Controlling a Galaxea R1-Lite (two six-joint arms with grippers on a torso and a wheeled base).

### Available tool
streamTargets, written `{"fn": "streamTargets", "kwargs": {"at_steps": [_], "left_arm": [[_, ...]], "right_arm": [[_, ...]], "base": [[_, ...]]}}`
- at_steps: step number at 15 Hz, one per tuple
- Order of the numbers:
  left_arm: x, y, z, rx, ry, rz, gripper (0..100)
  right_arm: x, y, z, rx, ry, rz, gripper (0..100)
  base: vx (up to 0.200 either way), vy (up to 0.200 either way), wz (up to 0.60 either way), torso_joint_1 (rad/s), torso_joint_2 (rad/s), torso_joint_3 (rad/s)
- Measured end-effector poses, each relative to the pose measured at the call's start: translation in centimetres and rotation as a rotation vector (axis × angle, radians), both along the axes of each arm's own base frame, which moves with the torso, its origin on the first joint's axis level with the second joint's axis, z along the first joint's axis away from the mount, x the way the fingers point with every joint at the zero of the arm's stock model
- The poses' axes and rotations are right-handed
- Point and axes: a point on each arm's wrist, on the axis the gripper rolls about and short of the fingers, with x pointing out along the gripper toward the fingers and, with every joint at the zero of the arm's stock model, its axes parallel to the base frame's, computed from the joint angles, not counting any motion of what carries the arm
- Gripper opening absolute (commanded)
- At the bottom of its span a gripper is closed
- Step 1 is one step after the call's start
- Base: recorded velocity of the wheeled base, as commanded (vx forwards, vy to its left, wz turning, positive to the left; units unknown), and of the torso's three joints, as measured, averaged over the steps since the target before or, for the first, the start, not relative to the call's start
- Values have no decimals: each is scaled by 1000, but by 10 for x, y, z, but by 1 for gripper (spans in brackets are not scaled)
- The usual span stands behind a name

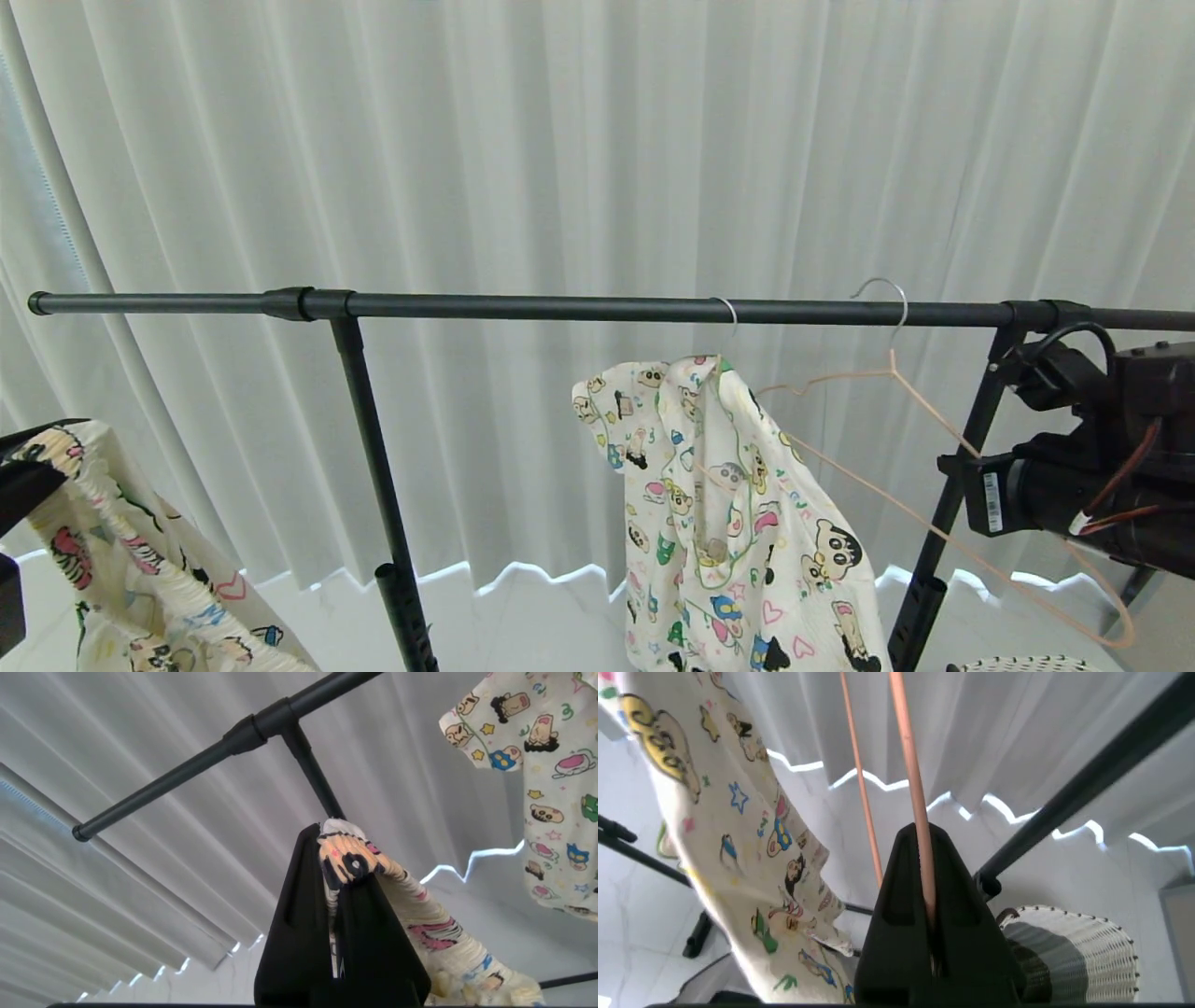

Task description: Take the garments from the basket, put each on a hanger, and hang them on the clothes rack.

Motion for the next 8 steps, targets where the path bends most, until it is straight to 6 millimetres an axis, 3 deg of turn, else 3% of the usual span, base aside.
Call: {"fn": "streamTargets", "kwargs": {"at_steps": [8], "left_arm": [[0,0,0,0,-1,0,0]], "right_arm": [[-11,-5,10,26,-72,4,0]], "base": [[-200,0,0,1,4,2]]}}
